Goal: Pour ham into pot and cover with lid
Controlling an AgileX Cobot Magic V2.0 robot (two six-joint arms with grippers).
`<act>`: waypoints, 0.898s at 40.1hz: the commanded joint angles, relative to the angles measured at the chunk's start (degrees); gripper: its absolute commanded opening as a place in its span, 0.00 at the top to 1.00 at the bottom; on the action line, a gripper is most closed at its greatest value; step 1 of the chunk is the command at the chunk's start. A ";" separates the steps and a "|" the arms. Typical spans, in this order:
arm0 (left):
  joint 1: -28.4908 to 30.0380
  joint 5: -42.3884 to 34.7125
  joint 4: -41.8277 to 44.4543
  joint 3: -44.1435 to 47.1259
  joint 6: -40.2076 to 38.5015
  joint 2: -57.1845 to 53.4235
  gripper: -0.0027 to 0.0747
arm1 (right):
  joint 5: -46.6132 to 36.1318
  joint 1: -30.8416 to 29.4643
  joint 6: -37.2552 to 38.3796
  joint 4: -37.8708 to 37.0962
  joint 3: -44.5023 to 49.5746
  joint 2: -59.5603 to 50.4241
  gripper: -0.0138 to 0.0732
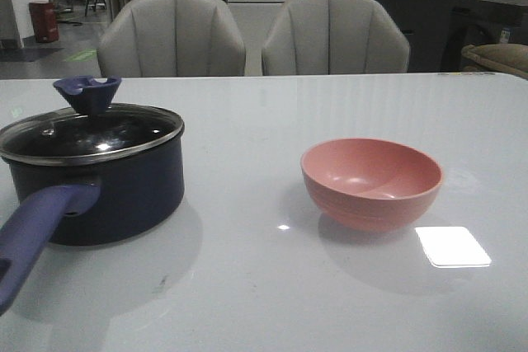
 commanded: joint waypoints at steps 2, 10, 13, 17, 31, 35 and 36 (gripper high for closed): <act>-0.20 -6.01 2.48 -1.03 0.07 0.65 0.82 | -4.19 -0.06 -0.26 0.20 -1.52 0.48 0.67; 5.74 -19.16 4.52 3.17 0.07 -2.11 0.82 | -4.19 -0.06 -0.26 0.20 -1.52 0.48 0.67; 9.97 -21.56 2.25 5.61 0.07 -4.22 0.82 | -4.19 -0.06 -0.26 0.20 -1.52 0.48 0.67; 14.89 -21.94 0.64 9.20 0.07 -6.88 0.82 | -4.19 -0.06 -0.26 0.20 -1.52 0.48 0.67; 21.41 -34.53 0.96 20.55 0.07 -10.43 0.82 | -4.19 -0.06 -0.26 0.20 -1.52 0.48 0.67; 21.41 -34.90 0.96 20.65 0.07 -10.43 0.82 | -4.26 -0.06 -0.26 0.20 -1.52 0.48 0.67; 21.41 -34.90 0.96 20.65 0.07 -10.43 0.82 | -4.26 -0.06 -0.26 0.20 -1.52 0.48 0.67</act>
